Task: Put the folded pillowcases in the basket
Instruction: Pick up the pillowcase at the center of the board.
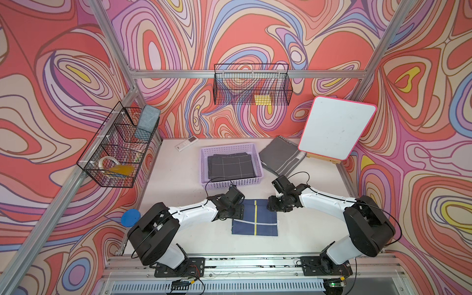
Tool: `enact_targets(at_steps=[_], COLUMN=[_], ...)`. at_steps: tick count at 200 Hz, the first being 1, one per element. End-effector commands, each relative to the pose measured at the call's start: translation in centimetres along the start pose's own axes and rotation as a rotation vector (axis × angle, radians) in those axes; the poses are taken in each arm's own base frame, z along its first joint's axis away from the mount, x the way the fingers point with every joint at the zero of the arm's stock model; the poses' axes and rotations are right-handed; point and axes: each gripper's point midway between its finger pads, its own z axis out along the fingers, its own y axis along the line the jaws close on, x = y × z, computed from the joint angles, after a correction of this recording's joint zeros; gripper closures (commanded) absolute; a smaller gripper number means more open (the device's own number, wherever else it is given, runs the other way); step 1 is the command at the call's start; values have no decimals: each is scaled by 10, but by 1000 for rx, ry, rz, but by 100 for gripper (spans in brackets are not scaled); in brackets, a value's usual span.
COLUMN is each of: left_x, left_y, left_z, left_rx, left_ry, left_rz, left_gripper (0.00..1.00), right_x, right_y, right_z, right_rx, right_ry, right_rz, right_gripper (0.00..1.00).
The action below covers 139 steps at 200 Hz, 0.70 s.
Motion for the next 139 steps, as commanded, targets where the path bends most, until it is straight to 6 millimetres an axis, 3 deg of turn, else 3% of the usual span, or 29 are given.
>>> enact_targets(at_steps=[1, 44, 109, 139], left_x=[-11, -9, -1, 3], left_y=[-9, -11, -14, -16], left_z=[3, 12, 23, 27], left_rx=[34, 37, 66, 90], left_ry=[-16, 12, 39, 45], left_rz=[10, -4, -37, -55], left_gripper=[27, 34, 63, 85], right_x=[-11, -10, -7, -5], right_y=[6, 8, 12, 13], right_z=[1, 7, 17, 20], right_rx=[-11, -23, -56, -70], right_ry=[-25, -15, 4, 9], right_rz=[-9, 1, 17, 26], right_gripper=[45, 50, 68, 83])
